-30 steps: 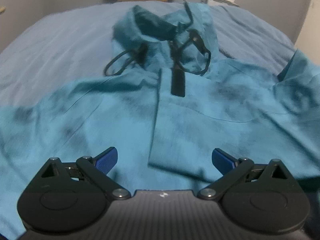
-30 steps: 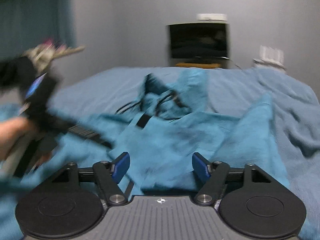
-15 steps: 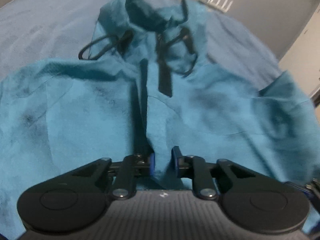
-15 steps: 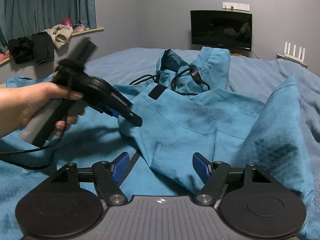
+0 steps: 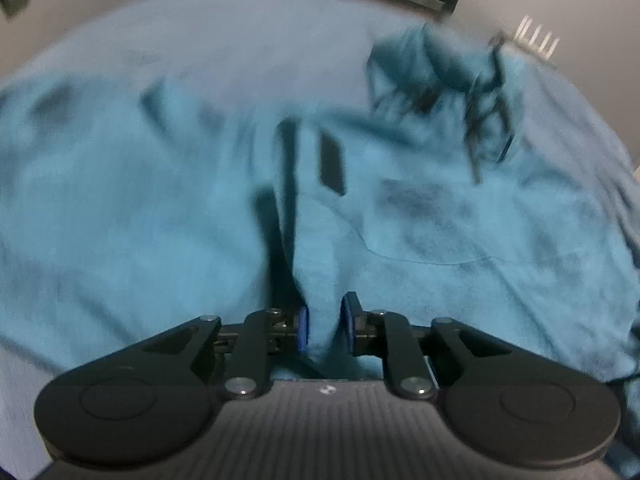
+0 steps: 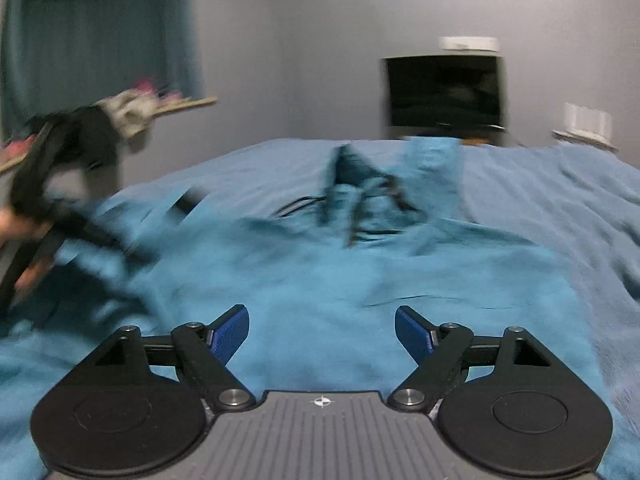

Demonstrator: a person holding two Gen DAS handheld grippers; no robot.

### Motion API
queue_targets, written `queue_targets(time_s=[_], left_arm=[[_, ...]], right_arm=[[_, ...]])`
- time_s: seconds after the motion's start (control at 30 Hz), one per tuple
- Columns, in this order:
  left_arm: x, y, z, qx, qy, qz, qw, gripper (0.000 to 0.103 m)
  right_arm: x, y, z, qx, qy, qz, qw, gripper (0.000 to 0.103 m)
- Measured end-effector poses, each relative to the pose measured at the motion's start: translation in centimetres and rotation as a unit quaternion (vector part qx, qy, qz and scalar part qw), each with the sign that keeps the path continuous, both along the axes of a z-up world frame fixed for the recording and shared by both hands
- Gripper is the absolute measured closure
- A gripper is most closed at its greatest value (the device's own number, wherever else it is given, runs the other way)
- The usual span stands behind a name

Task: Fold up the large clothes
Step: 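Grasp the opposite side edge of the jacket with the left gripper, then fold the held side over the jacket body and open the left gripper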

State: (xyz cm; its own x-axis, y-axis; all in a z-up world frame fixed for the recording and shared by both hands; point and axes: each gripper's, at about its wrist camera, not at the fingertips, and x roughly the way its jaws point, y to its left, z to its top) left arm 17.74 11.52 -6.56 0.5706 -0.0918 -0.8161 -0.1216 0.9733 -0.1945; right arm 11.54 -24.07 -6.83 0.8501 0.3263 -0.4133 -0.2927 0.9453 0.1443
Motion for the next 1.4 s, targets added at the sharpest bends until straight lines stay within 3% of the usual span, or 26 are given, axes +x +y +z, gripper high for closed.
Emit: queue_targets(time_s=[0.1,0.2,0.27,0.37,0.5,0.6,0.7,0.83,0.93,1.4], left_arm=[[-0.9,-0.2,0.3,0.014,-0.027,0.007,0.9995,0.078],[-1.5,-0.6,1.4,0.059,-0.068,0.022,0.9957,0.066],[-2.0,-1.1,2.8,0.086,-0.109,0.024,0.99,0.043],[-1.9,-2.4,3.4,0.091,-0.14,-0.016,0.9859,0.028],[-0.6,-4.7,0.4,0.109,-0.095,-0.082,0.9861,0.026],[0.5,-5.7,-2.7,0.147,-0.056,-0.09,0.9835,0.026],[1.2,-5.5,-4.8,0.151,-0.031,-0.094,0.9836,0.023],[1.2,-5.0,-5.5,0.138,-0.033,-0.1,0.9848,0.008],[1.2,-5.4,-5.9,0.144,-0.027,-0.109,0.9833,0.0],[0.8,-5.5,-6.1,0.137,-0.015,-0.108,0.9846,0.0]], right_arm=[[0.7,-2.6,-0.4,0.038,0.029,-0.089,0.995,0.021],[1.2,-4.7,-1.2,0.066,0.053,-0.139,0.987,0.022],[1.4,-5.3,-1.9,0.075,0.069,-0.153,0.983,0.022],[1.5,-4.6,-2.3,0.054,0.074,-0.151,0.984,0.021],[1.9,-2.4,-3.0,0.006,0.076,-0.123,0.989,0.014],[2.4,-0.9,-3.4,-0.036,0.099,-0.113,0.988,0.007],[3.3,0.2,-4.5,-0.07,0.13,-0.11,0.983,0.0],[4.0,1.5,-5.6,-0.11,0.151,-0.114,0.976,0.0],[4.4,1.5,-6.1,-0.104,0.159,-0.118,0.975,0.0],[4.5,0.3,-6.3,-0.072,0.141,-0.133,0.978,0.0]])
